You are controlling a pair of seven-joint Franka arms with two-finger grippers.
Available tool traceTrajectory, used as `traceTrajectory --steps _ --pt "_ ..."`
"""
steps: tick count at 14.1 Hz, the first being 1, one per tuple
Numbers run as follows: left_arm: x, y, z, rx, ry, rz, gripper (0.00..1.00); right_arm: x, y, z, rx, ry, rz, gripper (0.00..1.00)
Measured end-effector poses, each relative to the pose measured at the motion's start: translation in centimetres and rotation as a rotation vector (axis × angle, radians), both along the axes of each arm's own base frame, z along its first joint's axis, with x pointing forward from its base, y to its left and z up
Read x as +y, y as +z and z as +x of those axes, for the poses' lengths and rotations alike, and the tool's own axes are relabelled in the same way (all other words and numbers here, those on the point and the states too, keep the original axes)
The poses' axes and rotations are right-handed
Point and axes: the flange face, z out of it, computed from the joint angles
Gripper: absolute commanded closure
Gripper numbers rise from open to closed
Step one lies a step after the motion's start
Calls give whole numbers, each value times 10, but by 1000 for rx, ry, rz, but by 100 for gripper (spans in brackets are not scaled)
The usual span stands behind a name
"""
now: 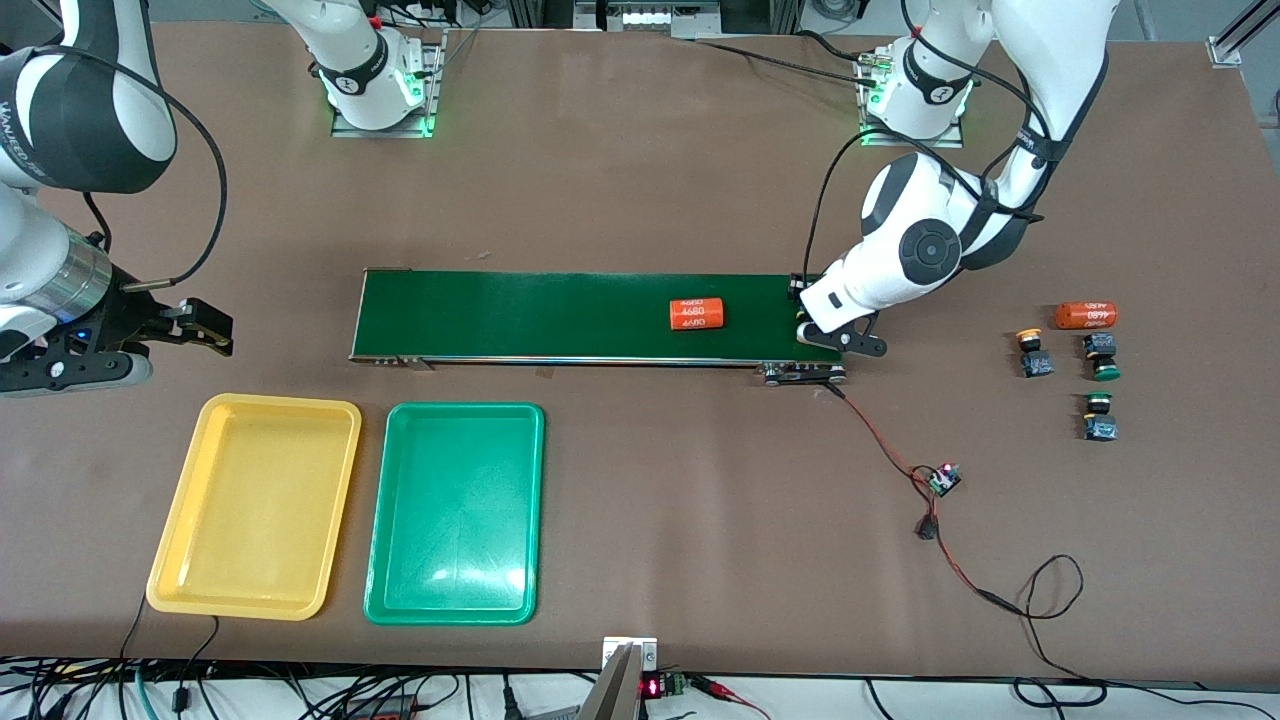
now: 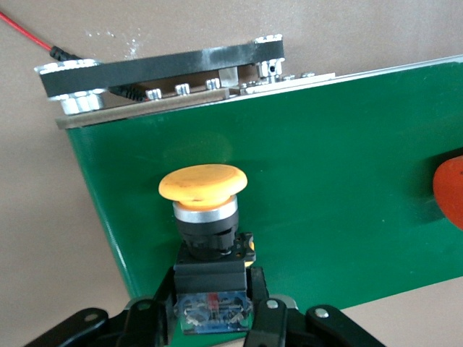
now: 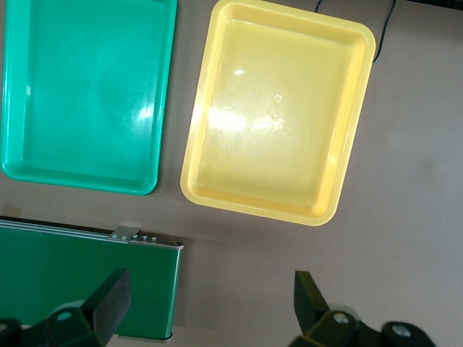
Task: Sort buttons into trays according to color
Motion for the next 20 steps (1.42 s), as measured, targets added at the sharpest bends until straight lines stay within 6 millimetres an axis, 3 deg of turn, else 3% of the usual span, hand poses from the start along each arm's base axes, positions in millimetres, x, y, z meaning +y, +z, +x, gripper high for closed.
traceTrajectory --steps 3,6,8,10,12,15,18,20 --pt "-5 3 0 -7 -7 -2 0 -1 0 0 0 -1 0 0" --pt "-5 23 8 -38 -7 -4 0 -5 0 0 0 -8 -1 0" --pt "-3 56 12 -47 -12 11 0 -6 0 0 0 -2 -2 0" --pt "5 105 23 -71 -1 23 0 -6 0 0 1 3 -2 0" --pt "27 160 44 -119 43 24 0 -6 0 0 1 3 -2 0" --pt "81 233 79 -191 142 19 0 -3 0 0 1 4 6 0" --pt "129 272 97 -227 224 24 0 7 0 0 0 -15 44 0" --pt "151 290 99 -216 254 33 0 16 0 -1 0 -31 52 0"
